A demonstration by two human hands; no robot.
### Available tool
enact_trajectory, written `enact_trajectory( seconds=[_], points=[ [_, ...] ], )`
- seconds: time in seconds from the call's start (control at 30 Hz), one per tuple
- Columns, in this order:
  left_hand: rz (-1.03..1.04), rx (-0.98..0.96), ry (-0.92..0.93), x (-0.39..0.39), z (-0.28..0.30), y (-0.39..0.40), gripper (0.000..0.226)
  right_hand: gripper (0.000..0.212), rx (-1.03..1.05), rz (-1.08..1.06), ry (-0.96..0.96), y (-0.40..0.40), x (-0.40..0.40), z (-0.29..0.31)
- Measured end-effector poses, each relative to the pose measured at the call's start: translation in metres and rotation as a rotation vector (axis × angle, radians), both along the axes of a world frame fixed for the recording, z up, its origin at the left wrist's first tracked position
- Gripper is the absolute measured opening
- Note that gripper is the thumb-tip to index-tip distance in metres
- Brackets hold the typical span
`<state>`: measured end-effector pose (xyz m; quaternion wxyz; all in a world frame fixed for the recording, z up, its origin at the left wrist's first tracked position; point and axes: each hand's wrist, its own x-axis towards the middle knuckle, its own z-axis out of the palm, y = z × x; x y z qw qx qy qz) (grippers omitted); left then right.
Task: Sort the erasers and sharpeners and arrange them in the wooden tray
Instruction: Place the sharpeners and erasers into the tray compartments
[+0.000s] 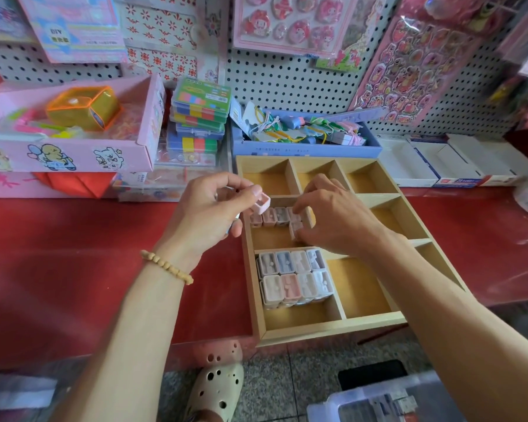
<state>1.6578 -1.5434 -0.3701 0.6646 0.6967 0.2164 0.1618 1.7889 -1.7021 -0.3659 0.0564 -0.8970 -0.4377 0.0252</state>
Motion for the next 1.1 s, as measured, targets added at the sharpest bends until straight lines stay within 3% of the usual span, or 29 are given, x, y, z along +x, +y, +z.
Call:
enact_trajectory(
  seconds=[0.17,0.4,0.57,0.67,0.73,0.87,1.0,1.1],
  points=[
    [-0.028,0.04,-0.002,0.004,-0.001,-0.003,0.009,0.051,0.407,0.063,0.285,0.003,-0.024,0.019],
    [-0.094,0.005,0.007,0.005,-0.001,-0.008,0.008,0.028,0.515,0.097,0.337,0.007,-0.039,0.021],
    [-0.174,-0.106,-0.047,0.002,0.007,-0.009,0.016,0.029,0.624,0.02,0.474,0.004,-0.039,0.023],
    [-0.138,-0.067,-0.03,0.002,0.007,-0.012,0.04,0.027,0.632,0.015,0.437,0.001,-0.037,0.027],
    [-0.089,0.033,0.002,0.004,0.006,-0.014,0.045,0.023,0.568,0.039,0.283,0.001,-0.037,0.03],
    [-0.127,0.061,0.03,0.005,0.006,-0.016,0.035,0.019,0.502,0.133,0.11,0.008,-0.042,0.032],
    [-0.193,-0.028,0.021,0.001,0.009,-0.012,0.017,0.025,0.551,0.127,0.259,0.004,-0.041,0.033],
    [-0.254,-0.076,0.032,0.0,0.011,-0.012,0.016,0.029,0.518,0.176,0.232,0.001,-0.041,0.034]
  ],
)
